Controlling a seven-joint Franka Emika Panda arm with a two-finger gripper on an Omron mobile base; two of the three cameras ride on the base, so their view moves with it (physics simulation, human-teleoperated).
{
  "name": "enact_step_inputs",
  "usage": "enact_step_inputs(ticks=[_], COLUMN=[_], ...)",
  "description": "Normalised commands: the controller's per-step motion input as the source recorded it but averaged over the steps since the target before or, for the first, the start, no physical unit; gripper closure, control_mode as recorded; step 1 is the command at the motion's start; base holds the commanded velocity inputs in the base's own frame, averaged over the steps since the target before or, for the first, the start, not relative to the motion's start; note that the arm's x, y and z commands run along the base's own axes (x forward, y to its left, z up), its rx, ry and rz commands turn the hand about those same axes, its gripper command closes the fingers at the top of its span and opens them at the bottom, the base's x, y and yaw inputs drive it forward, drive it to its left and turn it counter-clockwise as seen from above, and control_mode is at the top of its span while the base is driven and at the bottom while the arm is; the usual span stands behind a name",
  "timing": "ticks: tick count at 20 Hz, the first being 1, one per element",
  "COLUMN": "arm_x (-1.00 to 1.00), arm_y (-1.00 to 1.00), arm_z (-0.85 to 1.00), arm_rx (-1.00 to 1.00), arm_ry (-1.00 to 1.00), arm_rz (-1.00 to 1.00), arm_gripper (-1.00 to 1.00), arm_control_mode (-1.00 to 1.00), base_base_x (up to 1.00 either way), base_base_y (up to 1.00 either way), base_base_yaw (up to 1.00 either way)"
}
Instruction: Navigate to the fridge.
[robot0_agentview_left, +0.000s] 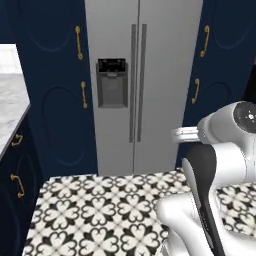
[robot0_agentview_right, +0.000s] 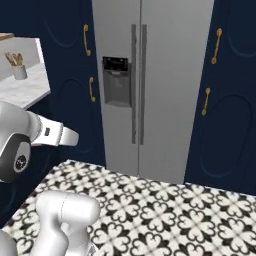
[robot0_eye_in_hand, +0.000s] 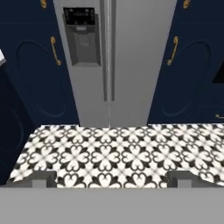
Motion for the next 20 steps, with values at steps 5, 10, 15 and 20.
enact_step_inputs(ticks=[5,10,15,20], arm_x=[0.0,0.0,0.0,0.0], arm_y=[0.0,0.0,0.0,0.0], arm_z=[0.0,0.0,0.0,0.0], arm_rx=[0.0,0.0,0.0,0.0], arm_ry=[0.0,0.0,0.0,0.0], arm_rz=[0.0,0.0,0.0,0.0], arm_gripper=[-1.0,-1.0,-1.0,-1.0], arm_control_mode=[1.0,1.0,1.0,1.0], base_base_x=[1.0,1.0,1.0,1.0], base_base_y=[0.01,0.0,0.02,0.09], base_base_yaw=[-0.04,-0.08,-0.11,-0.14])
